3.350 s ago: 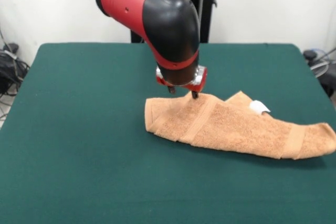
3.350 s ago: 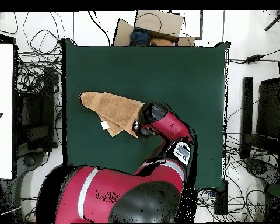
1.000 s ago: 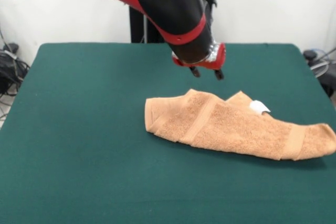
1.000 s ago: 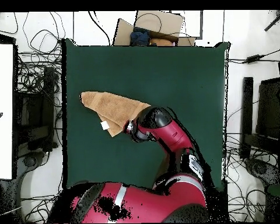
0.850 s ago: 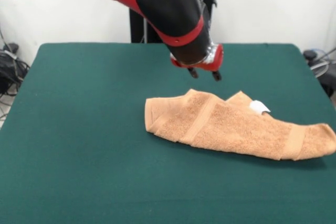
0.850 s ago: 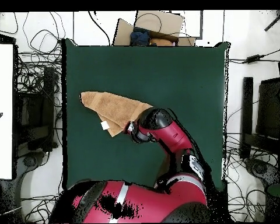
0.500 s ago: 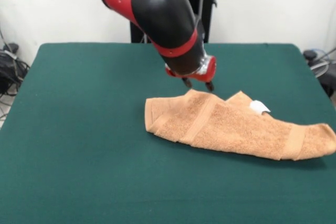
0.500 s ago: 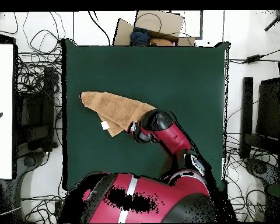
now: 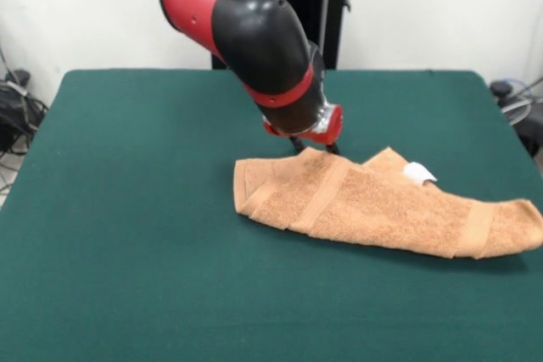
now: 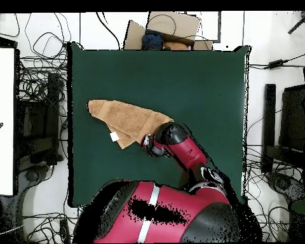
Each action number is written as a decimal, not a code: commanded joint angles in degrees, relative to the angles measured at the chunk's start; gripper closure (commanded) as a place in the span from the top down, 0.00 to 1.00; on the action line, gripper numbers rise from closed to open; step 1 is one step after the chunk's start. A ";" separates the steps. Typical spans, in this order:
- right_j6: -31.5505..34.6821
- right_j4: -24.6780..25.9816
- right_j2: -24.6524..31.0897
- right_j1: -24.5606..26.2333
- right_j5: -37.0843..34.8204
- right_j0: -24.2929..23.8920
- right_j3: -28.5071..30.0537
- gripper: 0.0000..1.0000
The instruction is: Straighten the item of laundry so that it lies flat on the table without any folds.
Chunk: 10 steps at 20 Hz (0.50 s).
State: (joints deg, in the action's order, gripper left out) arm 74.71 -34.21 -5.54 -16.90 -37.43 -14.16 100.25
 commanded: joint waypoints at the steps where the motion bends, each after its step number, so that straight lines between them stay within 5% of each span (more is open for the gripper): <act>1: 7.32 2.71 5.48 3.87 4.82 -0.48 -0.10 1.00; 10: 4.61 1.62 9.30 0.85 8.02 -3.50 3.73 1.00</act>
State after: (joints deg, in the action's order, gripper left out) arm 74.71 -33.65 -4.63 -17.22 -37.20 -15.06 100.57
